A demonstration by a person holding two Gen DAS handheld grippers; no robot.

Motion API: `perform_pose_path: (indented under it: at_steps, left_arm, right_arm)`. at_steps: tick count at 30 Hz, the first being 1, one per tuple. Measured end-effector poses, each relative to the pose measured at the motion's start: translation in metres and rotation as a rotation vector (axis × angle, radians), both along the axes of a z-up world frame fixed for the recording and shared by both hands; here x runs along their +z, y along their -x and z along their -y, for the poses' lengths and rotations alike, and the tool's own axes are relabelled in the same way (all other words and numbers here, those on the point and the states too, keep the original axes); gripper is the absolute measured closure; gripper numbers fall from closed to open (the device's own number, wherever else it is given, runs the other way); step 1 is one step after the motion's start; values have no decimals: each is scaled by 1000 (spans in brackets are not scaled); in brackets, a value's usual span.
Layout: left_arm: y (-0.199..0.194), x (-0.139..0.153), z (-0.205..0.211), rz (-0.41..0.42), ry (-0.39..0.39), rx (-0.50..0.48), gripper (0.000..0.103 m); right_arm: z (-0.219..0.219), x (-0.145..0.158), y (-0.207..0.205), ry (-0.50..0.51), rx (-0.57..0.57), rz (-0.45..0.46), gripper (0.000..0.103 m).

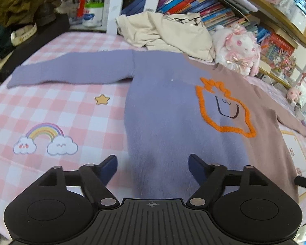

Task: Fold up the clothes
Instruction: 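Open both grippers and release the sweater hem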

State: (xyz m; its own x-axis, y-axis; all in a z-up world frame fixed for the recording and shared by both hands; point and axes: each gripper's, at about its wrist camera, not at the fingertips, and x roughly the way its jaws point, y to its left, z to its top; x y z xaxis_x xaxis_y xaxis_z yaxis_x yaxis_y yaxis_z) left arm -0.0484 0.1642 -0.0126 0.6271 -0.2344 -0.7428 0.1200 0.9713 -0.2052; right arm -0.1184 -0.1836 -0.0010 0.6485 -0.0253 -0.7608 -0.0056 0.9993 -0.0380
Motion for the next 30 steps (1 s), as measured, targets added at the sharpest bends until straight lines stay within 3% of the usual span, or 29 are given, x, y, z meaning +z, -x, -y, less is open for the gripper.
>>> perform_pose_path:
  at_steps: [2,15,30]
  left_arm:
    - [0,0,2,5,-21,-19,15]
    - [-5,-3,2,28,-84,-114,12]
    - [-18,-7,-55,54,-62,33,11]
  right_arm:
    - [-4,0,-2,17,1,-1,9]
    - [-31,-3,-8,78,8,-12,5]
    - [-67,0,-22,108,77,3,5]
